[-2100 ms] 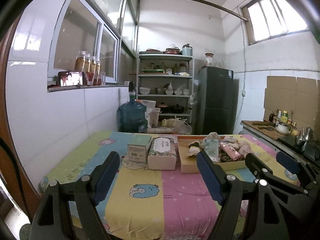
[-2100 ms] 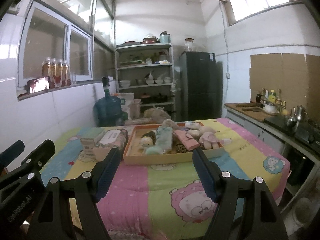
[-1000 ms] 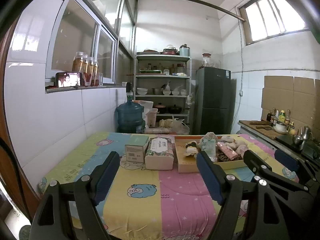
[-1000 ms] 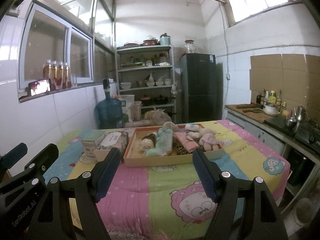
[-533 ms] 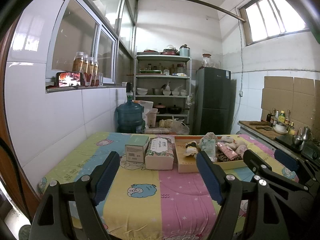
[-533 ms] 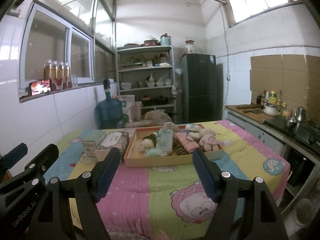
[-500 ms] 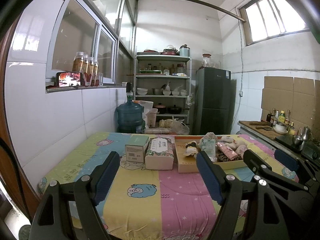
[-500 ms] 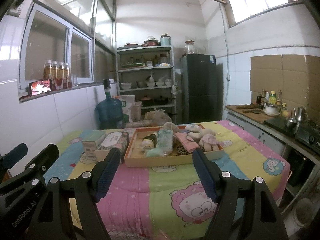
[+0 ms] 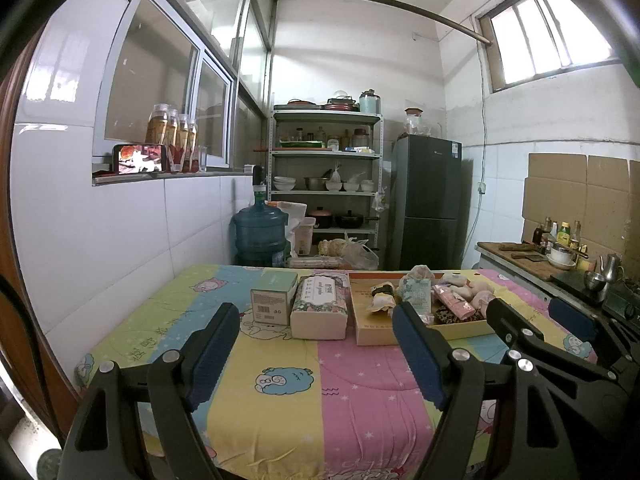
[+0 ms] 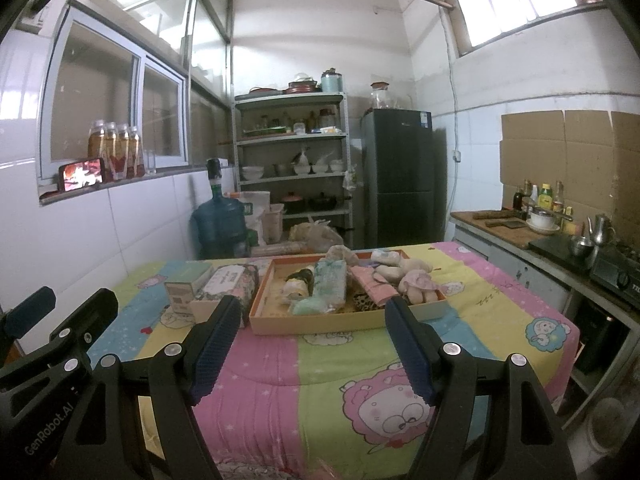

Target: Organize soft objects

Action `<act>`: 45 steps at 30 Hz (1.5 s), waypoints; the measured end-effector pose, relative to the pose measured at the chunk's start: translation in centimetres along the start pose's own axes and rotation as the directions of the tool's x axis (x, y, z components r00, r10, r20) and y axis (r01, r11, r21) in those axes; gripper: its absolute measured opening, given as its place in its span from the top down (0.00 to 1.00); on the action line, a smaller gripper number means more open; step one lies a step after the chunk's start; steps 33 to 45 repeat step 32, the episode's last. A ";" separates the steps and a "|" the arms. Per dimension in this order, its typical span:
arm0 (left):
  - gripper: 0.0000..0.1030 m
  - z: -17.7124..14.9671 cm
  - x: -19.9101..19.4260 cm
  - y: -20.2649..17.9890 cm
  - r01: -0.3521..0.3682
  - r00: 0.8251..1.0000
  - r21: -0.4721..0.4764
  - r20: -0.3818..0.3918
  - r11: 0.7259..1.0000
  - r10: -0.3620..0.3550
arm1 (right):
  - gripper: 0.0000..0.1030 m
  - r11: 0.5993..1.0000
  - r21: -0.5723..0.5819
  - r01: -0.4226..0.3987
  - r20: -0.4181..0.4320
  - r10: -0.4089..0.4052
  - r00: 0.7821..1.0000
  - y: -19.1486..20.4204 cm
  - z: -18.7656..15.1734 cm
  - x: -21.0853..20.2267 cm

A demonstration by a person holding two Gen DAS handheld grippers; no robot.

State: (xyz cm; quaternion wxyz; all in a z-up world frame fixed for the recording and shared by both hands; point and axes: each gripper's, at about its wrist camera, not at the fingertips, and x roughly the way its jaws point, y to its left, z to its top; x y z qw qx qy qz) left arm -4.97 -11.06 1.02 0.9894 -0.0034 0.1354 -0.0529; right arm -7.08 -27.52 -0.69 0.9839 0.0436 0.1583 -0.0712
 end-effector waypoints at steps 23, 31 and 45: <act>0.24 -0.1 -0.1 -0.1 0.000 1.000 0.000 0.001 1.000 0.000 | 0.26 1.000 0.001 0.001 0.001 -0.001 1.000 0.0 -0.1 0.0; 0.24 -0.1 -0.1 -0.3 -0.001 1.000 -0.003 0.003 1.000 0.001 | 0.26 1.000 0.001 -0.003 0.000 0.003 1.000 0.2 -0.1 0.0; 0.24 -0.1 0.0 -0.2 -0.001 1.000 -0.003 0.003 1.000 0.001 | 0.26 1.000 0.000 -0.004 0.001 0.004 1.000 0.2 0.0 0.0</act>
